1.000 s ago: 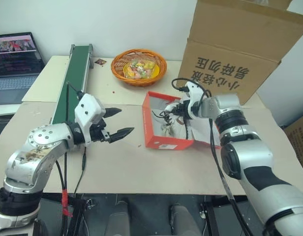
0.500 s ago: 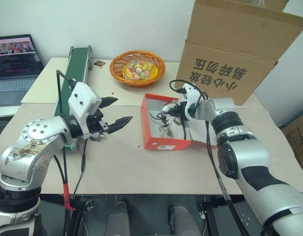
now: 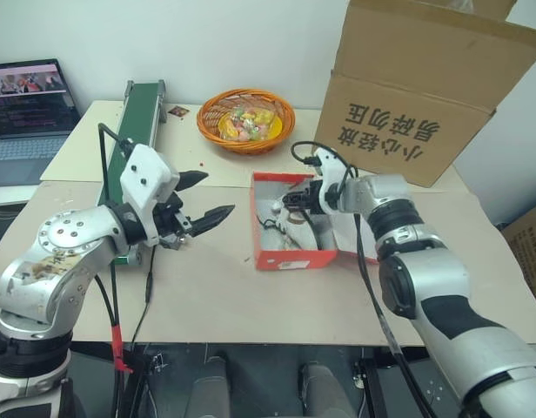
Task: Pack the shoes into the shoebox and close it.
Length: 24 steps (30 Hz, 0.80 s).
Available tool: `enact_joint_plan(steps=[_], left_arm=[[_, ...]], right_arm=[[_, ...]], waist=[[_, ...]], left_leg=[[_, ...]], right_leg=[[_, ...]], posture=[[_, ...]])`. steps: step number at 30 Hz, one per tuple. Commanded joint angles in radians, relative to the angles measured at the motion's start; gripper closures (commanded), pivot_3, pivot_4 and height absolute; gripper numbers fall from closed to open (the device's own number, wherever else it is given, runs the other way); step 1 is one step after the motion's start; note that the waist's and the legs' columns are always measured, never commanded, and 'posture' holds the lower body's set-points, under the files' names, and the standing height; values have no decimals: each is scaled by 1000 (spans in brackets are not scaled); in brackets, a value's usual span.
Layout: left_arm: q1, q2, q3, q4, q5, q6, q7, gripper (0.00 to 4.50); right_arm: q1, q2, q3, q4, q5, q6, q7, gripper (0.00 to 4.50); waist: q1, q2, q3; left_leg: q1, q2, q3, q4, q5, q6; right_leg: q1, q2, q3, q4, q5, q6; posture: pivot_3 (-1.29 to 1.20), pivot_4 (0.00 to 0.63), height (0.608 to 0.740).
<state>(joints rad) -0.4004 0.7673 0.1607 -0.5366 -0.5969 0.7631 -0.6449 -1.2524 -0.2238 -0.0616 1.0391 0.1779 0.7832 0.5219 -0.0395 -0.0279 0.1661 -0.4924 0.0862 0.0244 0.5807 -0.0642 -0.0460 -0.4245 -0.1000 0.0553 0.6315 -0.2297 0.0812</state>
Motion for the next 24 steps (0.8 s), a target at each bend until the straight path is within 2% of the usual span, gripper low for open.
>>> enact_joint_plan(steps=[1,5,12,16,20,22,24], left_arm=[[-32,-1,14,-9,-9,-19,-3,464],[-36,-4,13,-4,-3,-25,-4,464],[-4,-29,25,-2,18,-31,31,464],[48,-78,47,1,73,-49,127,464],[97,-172,100,-14,135,-42,294,464],[119,-215,137,-30,137,-21,358,464],[142,-225,158,-37,149,-17,384,464]], right_arm=[[-42,-22,10,-68,-16,-32,11,948],[-32,-49,33,-98,-46,-88,5,948],[-19,-126,-42,-243,-6,-162,-8,948],[111,-134,-72,-599,130,-154,157,948],[383,-139,-21,-1106,320,-112,324,948],[483,-147,47,-1240,347,-88,356,948],[524,-146,106,-1286,333,-81,351,948]], waist=[[0,0,0],[2,0,0],[1,0,0],[0,0,0],[8,0,0],[12,0,0],[12,0,0]], left_leg=[[0,0,0,0,0,0],[0,0,0,0,0,0],[0,0,0,0,0,0],[0,0,0,-1,0,0],[0,0,0,-1,0,0],[0,0,0,-1,0,0],[2,0,0,0,0,0]], right_leg=[[0,0,0,0,0,0],[0,0,0,0,0,-1],[0,0,0,0,0,0],[0,0,0,-1,0,1],[-1,0,0,1,1,5],[0,0,0,2,1,5],[1,0,0,2,0,4]], posture=[[0,150,721],[0,150,721],[0,150,721],[0,150,721],[0,150,721],[0,150,721],[0,150,721]])
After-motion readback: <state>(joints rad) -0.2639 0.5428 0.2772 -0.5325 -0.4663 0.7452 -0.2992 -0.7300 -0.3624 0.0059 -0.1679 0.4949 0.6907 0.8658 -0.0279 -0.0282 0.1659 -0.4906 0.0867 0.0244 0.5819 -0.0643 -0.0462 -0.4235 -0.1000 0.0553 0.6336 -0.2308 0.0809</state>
